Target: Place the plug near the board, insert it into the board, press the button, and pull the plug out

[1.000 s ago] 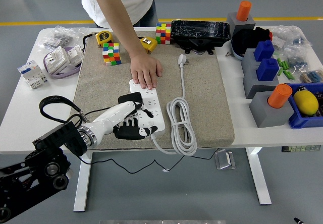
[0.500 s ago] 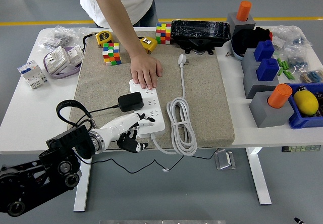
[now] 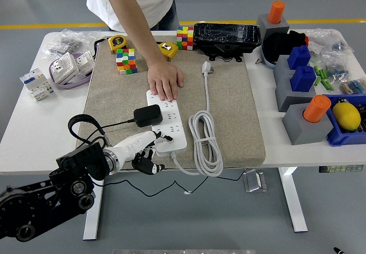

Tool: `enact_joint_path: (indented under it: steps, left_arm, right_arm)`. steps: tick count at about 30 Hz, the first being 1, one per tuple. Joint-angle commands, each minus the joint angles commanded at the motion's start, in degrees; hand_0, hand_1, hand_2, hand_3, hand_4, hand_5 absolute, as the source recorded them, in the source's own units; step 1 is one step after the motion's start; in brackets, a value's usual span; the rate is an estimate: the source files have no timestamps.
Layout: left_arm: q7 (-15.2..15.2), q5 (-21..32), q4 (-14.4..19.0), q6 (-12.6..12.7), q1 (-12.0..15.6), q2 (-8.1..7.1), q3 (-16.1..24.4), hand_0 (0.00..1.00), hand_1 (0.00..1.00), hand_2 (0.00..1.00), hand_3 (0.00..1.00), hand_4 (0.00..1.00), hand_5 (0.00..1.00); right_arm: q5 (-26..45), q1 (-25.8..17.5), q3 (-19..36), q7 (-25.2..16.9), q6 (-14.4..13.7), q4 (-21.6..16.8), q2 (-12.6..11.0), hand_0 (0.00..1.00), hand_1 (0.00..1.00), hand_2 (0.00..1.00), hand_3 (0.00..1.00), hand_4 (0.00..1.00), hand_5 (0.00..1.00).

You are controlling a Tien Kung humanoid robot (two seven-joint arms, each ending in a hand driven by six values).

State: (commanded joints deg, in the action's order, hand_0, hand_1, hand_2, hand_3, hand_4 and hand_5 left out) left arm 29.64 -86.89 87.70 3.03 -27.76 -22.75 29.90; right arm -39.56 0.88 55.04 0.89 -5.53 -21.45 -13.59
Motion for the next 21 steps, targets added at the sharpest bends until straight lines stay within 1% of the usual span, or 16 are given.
enact_joint_path:
  steps: [8,12,13,14,17,19,20,21]
  left_arm:
    - [0.77,0.2,-0.15,-0.93,-0.06,0.03,-0.35,0.063,0.069,0.143,0.835,0.753,0.002]
    - [-1.36,0.58,0.91,0.02,0.55,-0.11,1.34,0.063,0.069,0.143,0.835,0.753,0.002]
    - [-2.89,0.99,1.51,0.94,0.73,-0.24,2.23,0.063,0.069,0.143,0.835,0.753,0.002]
    - [-4.05,1.2,1.79,1.55,0.8,-0.33,2.66,0.089,0.065,0.196,0.744,0.731,0.183]
    - [-10.04,1.08,2.1,5.64,0.96,-0.54,3.58,0.089,0.065,0.196,0.744,0.731,0.183]
    - [-13.47,1.63,1.92,7.9,1.0,-0.5,3.83,0.089,0.065,0.196,0.744,0.731,0.183]
    - [-15.11,2.19,1.55,9.23,1.05,-0.39,3.81,0.192,0.145,0.278,0.617,0.839,0.422]
    - [-16.74,3.08,1.16,10.53,1.14,-0.31,3.71,0.192,0.145,0.278,0.617,0.839,0.422]
  right_arm:
    - [-0.09,-0.08,0.45,0.01,0.0,-0.01,0.1,0.603,0.647,0.667,0.561,0.952,0.511]
    - [-0.15,-0.18,0.68,-0.02,-0.02,0.01,0.18,0.603,0.647,0.667,0.561,0.952,0.511]
    - [-0.15,-0.25,0.66,0.01,0.0,0.04,0.22,0.603,0.647,0.667,0.561,0.952,0.511]
    - [-0.16,-0.28,0.66,0.02,0.01,0.04,0.24,0.604,0.647,0.667,0.561,0.953,0.512]
    - [-0.17,-0.37,0.63,0.01,-0.01,0.06,0.24,0.604,0.647,0.667,0.561,0.953,0.512]
    - [-0.17,-0.32,0.57,0.01,-0.03,0.06,0.24,0.604,0.647,0.667,0.561,0.953,0.512]
    - [-0.16,-0.28,0.58,0.01,-0.01,0.04,0.26,0.604,0.647,0.666,0.56,0.954,0.513]
    - [-0.17,-0.26,0.65,-0.01,-0.03,0.04,0.3,0.604,0.647,0.666,0.56,0.954,0.513]
